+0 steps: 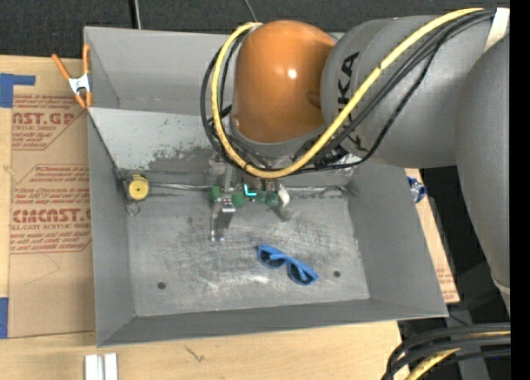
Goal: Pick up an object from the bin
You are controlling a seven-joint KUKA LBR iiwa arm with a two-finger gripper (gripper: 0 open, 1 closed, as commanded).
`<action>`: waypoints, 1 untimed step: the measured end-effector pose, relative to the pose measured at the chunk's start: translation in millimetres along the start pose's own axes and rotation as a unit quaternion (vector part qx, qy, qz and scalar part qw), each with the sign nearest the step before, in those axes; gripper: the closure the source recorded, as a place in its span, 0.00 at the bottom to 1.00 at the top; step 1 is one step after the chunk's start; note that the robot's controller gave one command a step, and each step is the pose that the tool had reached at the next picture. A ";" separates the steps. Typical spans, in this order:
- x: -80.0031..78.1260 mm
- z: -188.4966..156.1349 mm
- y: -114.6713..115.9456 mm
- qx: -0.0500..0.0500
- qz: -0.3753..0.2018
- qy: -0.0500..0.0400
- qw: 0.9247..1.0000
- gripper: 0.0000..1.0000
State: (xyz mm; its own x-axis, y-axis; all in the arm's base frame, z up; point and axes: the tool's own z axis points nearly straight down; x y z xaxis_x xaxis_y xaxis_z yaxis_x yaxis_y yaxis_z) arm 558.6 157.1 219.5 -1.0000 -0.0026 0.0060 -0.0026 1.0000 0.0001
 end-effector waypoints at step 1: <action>-34.4 147.7 -8.7 -0.002 0.079 -0.007 0.997 0.00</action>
Offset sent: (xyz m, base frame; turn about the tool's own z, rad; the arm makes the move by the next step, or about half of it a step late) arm 0.0309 -0.0102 -0.1495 0.1566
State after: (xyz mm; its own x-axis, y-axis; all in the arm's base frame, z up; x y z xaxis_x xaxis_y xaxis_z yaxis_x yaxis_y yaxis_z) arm 592.2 148.4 71.6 -0.9880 0.1540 -0.0082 0.1540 0.9881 0.0053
